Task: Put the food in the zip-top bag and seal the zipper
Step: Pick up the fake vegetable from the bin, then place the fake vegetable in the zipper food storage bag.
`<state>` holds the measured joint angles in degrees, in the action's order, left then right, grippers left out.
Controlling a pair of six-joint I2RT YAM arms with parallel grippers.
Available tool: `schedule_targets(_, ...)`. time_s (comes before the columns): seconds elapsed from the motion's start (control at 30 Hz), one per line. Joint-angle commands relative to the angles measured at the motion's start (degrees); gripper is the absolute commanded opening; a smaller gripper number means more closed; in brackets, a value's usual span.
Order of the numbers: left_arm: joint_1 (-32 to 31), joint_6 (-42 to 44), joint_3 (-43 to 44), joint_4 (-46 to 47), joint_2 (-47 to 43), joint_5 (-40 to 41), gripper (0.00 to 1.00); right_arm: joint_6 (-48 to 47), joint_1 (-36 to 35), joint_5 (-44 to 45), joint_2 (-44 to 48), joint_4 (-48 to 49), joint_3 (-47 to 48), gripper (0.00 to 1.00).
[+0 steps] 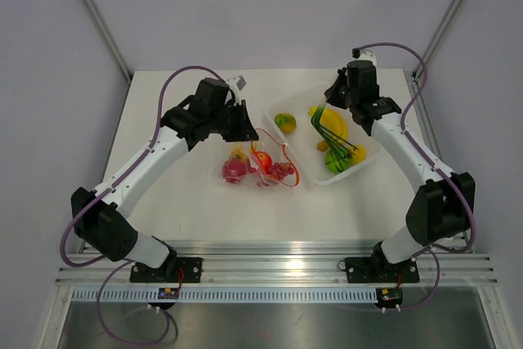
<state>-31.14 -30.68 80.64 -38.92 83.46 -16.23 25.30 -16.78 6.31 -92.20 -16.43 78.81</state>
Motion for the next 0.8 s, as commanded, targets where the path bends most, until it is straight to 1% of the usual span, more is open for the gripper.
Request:
schedule_targets(0.0, 0.2, -2.5, 1.2, 6.0, -0.8, -3.5, 0.00, -1.0, 0.4, -2.2, 6.1, -2.4, 1.2, 0.00)
schedule_targets(0.17, 0.3, -3.9, 2.3, 7.5, -0.3, -3.6, 0.00, 0.5, 0.3, -8.0, 12.1, -6.0, 2.4, 0.00)
schedule_targets(0.27, 0.3, -4.2, 2.9, 8.1, 0.0, -4.1, 0.00, 2.1, 0.3, -10.8, 15.7, -5.8, 1.1, 0.00)
schedule_targets(0.37, 0.3, -4.3, 3.3, 8.1, 1.3, -4.8, 0.00, 5.3, -0.3, -16.2, 18.6, -4.1, -0.7, 0.00)
schedule_targets(0.57, 0.2, -5.1, 2.2, 9.2, 1.9, -5.5, 0.00, 6.7, -6.5, -13.9, 22.5, -4.4, -1.9, 0.00)
schedule_targets(0.77, 0.2, -6.1, 1.3, 10.3, 2.1, -5.8, 0.00, 9.1, -12.5, -9.8, 22.1, -1.5, -4.4, 0.00)
